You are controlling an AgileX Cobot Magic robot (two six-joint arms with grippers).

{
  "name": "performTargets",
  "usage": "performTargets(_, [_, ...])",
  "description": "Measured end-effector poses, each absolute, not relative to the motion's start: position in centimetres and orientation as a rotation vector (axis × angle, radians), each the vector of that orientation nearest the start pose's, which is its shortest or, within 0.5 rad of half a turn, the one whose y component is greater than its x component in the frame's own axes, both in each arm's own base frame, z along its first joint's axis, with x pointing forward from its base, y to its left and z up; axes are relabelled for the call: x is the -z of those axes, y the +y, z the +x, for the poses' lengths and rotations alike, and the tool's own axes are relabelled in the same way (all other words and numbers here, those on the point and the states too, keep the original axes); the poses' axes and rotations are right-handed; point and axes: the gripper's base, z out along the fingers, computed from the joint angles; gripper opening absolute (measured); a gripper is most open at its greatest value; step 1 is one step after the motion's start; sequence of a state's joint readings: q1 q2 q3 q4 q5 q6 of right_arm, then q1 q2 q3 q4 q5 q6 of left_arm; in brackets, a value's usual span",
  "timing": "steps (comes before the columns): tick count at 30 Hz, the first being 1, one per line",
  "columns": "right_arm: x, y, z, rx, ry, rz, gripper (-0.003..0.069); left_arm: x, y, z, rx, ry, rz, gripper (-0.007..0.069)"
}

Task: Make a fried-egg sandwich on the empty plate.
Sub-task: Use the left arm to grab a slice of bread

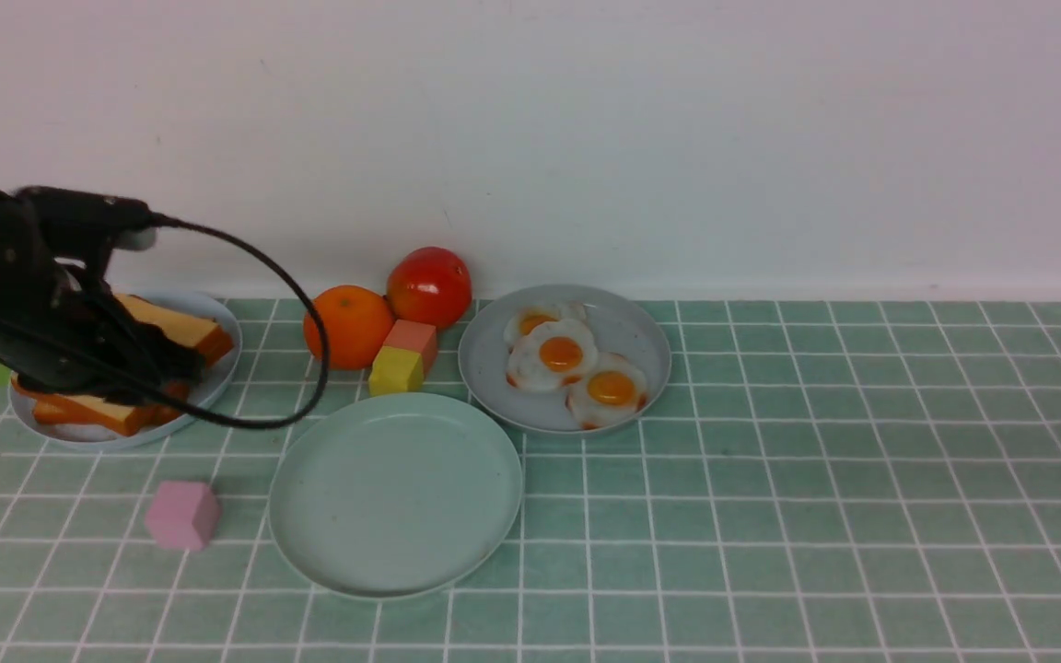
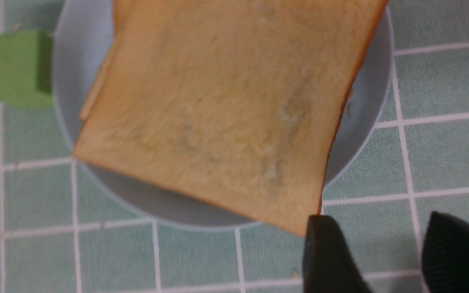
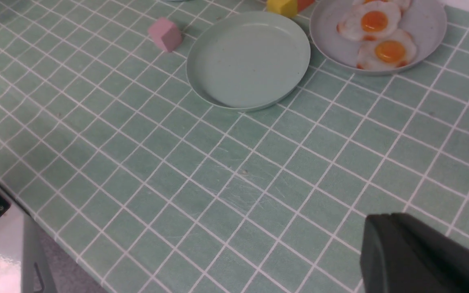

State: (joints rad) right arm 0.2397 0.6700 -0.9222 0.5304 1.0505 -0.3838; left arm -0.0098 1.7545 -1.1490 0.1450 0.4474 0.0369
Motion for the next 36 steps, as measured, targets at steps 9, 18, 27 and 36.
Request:
performTargets(9, [-38.4, 6.4, 8.4, -0.621, 2.104, -0.615, 0.001, -18.5, 0.4, 38.7, -0.243, 2.482, 0.389, 0.0417])
performTargets(18, [-38.4, 6.5, 8.3, -0.648, 2.101, -0.61, 0.0015, -17.8, 0.4, 39.2, -0.253, 2.464, 0.419, 0.0332])
performTargets(27, [-38.4, 6.6, 8.3, -0.649, 2.1, -0.611, 0.0022, -17.2, 0.6, 39.5, -0.308, 2.451, 0.511, 0.0173])
performTargets(36, [-38.4, 6.6, 8.3, -0.649, 2.1, -0.611, 0.0031, -17.4, 0.6, 39.6, -0.331, 2.432, 0.547, 0.0024])
